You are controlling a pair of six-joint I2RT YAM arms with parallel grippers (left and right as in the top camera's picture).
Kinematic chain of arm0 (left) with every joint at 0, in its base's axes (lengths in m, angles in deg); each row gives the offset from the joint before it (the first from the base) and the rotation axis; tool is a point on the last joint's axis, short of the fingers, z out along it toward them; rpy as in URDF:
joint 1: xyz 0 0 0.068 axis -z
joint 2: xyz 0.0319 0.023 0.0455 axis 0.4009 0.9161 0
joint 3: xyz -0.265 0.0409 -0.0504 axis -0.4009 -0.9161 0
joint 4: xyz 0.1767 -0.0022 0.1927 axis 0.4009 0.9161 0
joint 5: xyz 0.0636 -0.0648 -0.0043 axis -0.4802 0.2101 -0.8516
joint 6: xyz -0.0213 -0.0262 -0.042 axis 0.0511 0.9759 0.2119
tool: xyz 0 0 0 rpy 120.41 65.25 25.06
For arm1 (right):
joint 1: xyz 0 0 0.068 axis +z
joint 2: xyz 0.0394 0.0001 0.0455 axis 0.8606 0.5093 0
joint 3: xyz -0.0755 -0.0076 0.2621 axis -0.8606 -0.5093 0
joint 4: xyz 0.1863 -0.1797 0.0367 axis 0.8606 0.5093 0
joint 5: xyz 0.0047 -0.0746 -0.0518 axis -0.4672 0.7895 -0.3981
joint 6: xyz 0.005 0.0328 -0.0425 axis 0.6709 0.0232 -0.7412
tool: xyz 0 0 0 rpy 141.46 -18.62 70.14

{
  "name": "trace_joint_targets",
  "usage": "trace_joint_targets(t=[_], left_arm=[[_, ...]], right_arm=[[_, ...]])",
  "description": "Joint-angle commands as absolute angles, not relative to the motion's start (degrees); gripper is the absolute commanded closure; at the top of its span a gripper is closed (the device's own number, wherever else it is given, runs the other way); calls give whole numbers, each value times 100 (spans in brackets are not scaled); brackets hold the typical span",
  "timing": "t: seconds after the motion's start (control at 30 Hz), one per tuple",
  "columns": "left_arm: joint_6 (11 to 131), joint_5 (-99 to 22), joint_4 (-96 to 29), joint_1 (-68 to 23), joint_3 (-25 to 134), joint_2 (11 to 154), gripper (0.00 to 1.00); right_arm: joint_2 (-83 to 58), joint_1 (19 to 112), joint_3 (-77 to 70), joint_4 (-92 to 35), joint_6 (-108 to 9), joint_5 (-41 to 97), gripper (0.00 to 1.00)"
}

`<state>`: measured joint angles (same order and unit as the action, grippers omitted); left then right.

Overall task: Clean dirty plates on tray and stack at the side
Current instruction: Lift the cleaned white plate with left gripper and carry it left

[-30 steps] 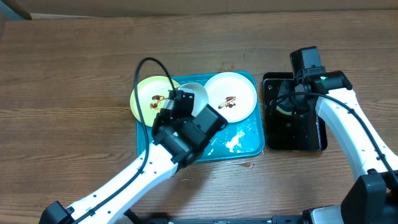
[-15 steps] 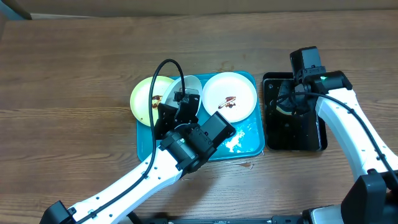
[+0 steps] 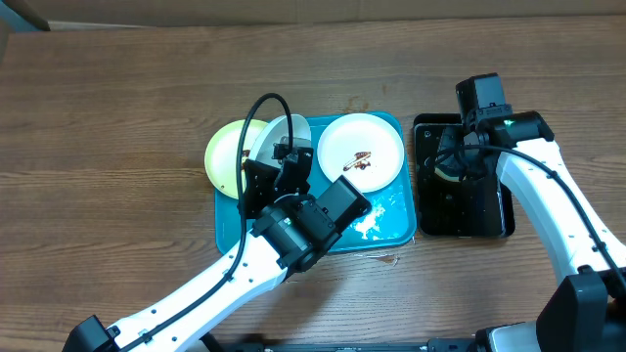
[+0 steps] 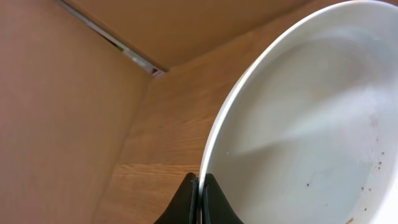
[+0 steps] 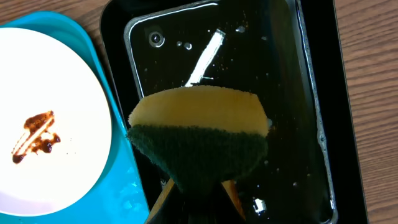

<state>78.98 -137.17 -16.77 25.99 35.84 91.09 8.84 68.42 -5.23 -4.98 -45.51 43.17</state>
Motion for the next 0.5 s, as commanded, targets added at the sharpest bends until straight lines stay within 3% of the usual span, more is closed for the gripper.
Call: trace_joint_targets(t=[0.0, 0.47], left_arm=[[7848, -14098, -1826, 2748, 3661, 9006, 96], [7850, -13337, -1905, 2726, 3663, 9002, 96]], right_arm=[[847, 6829, -534, -530, -4571, 4402, 96], [847, 6829, -534, -528, -4571, 4400, 96]])
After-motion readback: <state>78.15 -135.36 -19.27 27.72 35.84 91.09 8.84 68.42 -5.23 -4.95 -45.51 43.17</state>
